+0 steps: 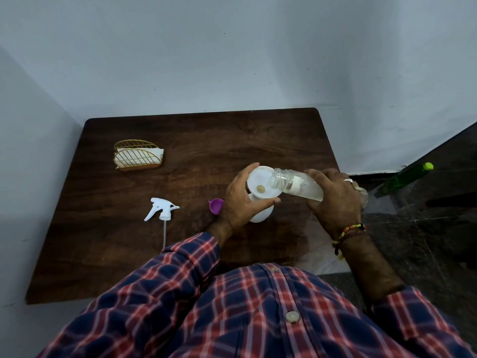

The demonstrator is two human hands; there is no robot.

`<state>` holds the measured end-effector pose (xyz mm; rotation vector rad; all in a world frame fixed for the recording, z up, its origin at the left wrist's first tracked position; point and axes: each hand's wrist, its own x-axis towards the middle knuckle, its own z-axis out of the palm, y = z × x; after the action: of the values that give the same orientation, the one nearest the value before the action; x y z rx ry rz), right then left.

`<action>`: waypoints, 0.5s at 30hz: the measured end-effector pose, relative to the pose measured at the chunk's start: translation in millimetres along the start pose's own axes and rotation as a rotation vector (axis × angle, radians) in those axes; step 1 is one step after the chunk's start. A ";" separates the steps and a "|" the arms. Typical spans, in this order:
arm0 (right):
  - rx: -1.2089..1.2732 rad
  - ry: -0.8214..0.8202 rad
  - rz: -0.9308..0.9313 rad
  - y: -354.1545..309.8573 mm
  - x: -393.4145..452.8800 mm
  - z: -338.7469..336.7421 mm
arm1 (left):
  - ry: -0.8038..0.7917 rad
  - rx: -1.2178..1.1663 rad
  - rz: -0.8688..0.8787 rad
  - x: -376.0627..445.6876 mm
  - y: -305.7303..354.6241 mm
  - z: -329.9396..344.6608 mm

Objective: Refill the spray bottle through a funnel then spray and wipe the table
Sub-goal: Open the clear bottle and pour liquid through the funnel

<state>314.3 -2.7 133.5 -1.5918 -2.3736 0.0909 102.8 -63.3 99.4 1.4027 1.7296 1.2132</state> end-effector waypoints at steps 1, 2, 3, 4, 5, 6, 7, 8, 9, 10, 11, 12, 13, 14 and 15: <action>0.001 0.000 0.000 -0.3 -0.3 0.4 | 0.000 -0.001 -0.001 0.0 0.0 -0.3; 0.006 0.001 0.000 -0.3 -0.6 0.5 | -0.003 0.000 -0.003 0.1 -0.5 -0.3; 0.011 0.001 0.001 -0.4 -0.8 0.4 | -0.005 0.002 -0.004 0.3 -0.4 -0.6; 0.013 0.001 0.002 -0.5 -1.0 0.3 | -0.008 0.005 -0.004 0.7 -0.7 -0.7; 0.013 0.002 0.001 -0.7 -1.0 0.2 | -0.009 0.007 -0.004 0.9 -0.6 -0.8; 0.011 0.006 0.000 -0.9 -1.0 0.3 | -0.011 0.007 -0.004 1.3 -1.0 -0.8; 0.009 0.011 0.000 -1.1 -0.8 0.4 | -0.013 0.005 -0.006 1.3 -1.0 -0.7; 0.007 0.014 0.001 -1.0 -0.8 0.5 | -0.013 0.002 -0.006 1.3 -1.3 -0.6; 0.005 0.014 0.002 -1.1 -0.9 0.7 | -0.012 0.001 -0.005 1.3 -1.6 -0.6; 0.004 0.012 0.003 -0.8 -1.4 0.7 | -0.012 0.000 -0.003 1.3 -2.1 -0.5; 0.003 0.010 0.004 -0.8 -1.7 0.8 | -0.011 -0.001 0.000 1.0 -2.3 -0.5; 0.006 0.008 0.006 0.0 -2.1 0.7 | -0.010 -0.005 0.001 1.0 -2.8 -0.1; 0.010 0.008 0.008 0.6 -2.5 0.7 | -0.008 -0.008 0.003 0.7 -2.6 0.1; 0.013 0.006 0.008 1.2 -3.0 0.7 | -0.005 -0.011 0.005 0.6 -2.7 0.3; 0.012 0.003 0.008 1.6 -3.6 0.9 | -0.003 -0.011 0.007 0.3 -2.5 0.4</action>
<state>316.8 -5.3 131.7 -1.5946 -2.3606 0.1034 102.1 -63.0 97.0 1.4040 1.7152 1.2224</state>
